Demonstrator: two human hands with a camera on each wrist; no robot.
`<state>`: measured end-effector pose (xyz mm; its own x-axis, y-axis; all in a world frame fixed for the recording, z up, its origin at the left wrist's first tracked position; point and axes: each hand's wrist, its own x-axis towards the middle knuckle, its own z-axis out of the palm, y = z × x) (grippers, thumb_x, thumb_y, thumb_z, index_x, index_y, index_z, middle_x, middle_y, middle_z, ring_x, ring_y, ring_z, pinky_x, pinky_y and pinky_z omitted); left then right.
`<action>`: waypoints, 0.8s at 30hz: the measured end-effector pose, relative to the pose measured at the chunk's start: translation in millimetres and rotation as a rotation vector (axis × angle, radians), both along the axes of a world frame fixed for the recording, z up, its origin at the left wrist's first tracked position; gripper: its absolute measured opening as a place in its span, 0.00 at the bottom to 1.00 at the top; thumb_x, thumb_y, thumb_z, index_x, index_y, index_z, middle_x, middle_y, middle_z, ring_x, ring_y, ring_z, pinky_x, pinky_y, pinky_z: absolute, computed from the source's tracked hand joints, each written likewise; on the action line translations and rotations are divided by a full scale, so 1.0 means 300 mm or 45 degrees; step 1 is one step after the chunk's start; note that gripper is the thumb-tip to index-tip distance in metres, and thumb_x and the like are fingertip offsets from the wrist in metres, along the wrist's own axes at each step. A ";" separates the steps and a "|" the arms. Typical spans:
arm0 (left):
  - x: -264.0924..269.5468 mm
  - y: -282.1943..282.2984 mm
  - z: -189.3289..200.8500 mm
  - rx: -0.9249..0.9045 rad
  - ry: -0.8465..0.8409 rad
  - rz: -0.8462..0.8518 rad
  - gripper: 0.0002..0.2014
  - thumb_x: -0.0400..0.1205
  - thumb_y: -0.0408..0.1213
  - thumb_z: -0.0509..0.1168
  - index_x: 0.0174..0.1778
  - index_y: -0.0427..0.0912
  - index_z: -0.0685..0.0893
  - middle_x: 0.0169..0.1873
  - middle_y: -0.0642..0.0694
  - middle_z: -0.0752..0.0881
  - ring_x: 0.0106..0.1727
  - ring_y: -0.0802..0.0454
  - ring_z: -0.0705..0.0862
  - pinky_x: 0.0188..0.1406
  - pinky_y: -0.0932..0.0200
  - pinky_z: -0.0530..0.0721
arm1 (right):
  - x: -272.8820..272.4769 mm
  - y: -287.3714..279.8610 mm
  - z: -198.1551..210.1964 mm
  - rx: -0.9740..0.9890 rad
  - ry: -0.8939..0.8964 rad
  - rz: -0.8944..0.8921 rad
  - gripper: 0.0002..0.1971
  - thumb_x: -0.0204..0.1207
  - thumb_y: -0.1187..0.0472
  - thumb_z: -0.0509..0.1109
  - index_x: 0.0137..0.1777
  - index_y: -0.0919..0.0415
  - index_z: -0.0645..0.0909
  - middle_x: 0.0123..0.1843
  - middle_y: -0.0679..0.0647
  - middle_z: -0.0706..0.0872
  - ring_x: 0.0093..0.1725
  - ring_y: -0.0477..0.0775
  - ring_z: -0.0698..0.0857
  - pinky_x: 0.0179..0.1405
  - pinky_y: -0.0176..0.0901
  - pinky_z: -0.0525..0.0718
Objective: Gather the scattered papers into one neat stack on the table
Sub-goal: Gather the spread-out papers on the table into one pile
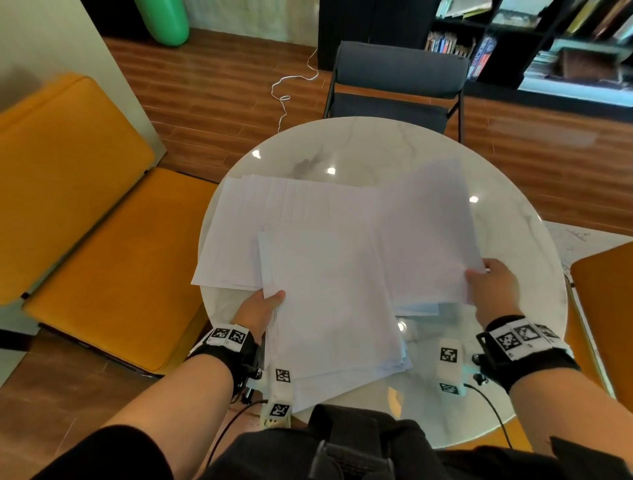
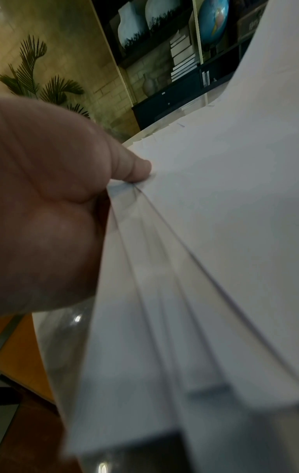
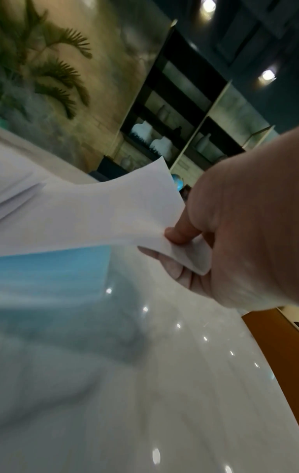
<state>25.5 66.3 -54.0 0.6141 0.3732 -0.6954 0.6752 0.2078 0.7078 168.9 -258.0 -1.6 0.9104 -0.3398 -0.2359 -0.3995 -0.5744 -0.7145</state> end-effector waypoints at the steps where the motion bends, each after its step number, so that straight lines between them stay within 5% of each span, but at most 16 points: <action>1: 0.000 0.002 -0.003 0.004 0.004 0.008 0.23 0.82 0.44 0.65 0.71 0.39 0.78 0.66 0.40 0.84 0.67 0.39 0.82 0.73 0.41 0.75 | 0.010 -0.009 0.032 0.045 -0.063 -0.032 0.17 0.77 0.66 0.61 0.65 0.66 0.79 0.53 0.64 0.84 0.46 0.60 0.79 0.43 0.47 0.74; 6: 0.003 0.004 -0.003 0.017 0.027 0.023 0.22 0.81 0.44 0.65 0.70 0.39 0.79 0.66 0.40 0.84 0.66 0.40 0.82 0.73 0.42 0.75 | 0.060 -0.084 0.128 0.234 -0.141 -0.084 0.17 0.80 0.57 0.63 0.67 0.58 0.79 0.59 0.60 0.84 0.55 0.63 0.83 0.50 0.51 0.78; 9: 0.005 0.004 0.002 0.014 0.026 0.012 0.22 0.82 0.44 0.64 0.70 0.39 0.78 0.67 0.41 0.83 0.67 0.41 0.81 0.73 0.45 0.75 | 0.068 -0.070 0.132 0.509 -0.143 -0.008 0.11 0.77 0.59 0.67 0.59 0.58 0.80 0.66 0.66 0.82 0.63 0.67 0.83 0.61 0.56 0.82; 12: 0.017 0.004 0.011 0.014 0.073 0.008 0.27 0.84 0.51 0.59 0.75 0.39 0.72 0.73 0.41 0.78 0.73 0.40 0.76 0.76 0.46 0.70 | 0.027 -0.009 0.078 0.616 -0.060 0.098 0.12 0.81 0.64 0.65 0.63 0.62 0.79 0.63 0.62 0.84 0.50 0.57 0.85 0.48 0.47 0.87; 14: 0.019 0.008 0.016 -0.006 0.136 0.040 0.33 0.83 0.60 0.54 0.77 0.39 0.69 0.76 0.39 0.74 0.76 0.38 0.73 0.79 0.44 0.66 | -0.025 0.039 0.012 0.678 0.029 0.177 0.11 0.80 0.68 0.65 0.60 0.61 0.79 0.63 0.67 0.84 0.47 0.58 0.85 0.46 0.48 0.86; 17: 0.019 0.017 0.008 -0.321 0.152 0.253 0.42 0.76 0.69 0.56 0.79 0.42 0.67 0.77 0.38 0.74 0.76 0.36 0.72 0.78 0.40 0.67 | -0.111 0.090 -0.099 0.481 0.196 0.333 0.21 0.76 0.71 0.69 0.68 0.60 0.74 0.63 0.71 0.82 0.51 0.62 0.82 0.49 0.50 0.80; 20: 0.013 0.010 0.017 -0.341 0.169 0.201 0.46 0.72 0.71 0.60 0.79 0.43 0.66 0.75 0.40 0.74 0.74 0.37 0.72 0.75 0.41 0.67 | -0.193 0.148 -0.150 0.043 0.363 0.608 0.34 0.75 0.65 0.72 0.80 0.51 0.65 0.68 0.65 0.79 0.66 0.62 0.80 0.59 0.46 0.76; 24: 0.001 -0.001 0.021 -0.114 -0.032 0.005 0.30 0.74 0.52 0.73 0.70 0.43 0.76 0.67 0.47 0.82 0.65 0.46 0.80 0.71 0.49 0.75 | -0.239 0.203 -0.177 -0.322 0.439 0.952 0.39 0.76 0.52 0.70 0.84 0.51 0.54 0.79 0.58 0.72 0.75 0.59 0.74 0.71 0.50 0.73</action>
<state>25.7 66.0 -47.8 0.6306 0.3123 -0.7105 0.6565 0.2737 0.7029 97.3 -197.0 -54.6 0.8076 0.2406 -0.5384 -0.0240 -0.8988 -0.4377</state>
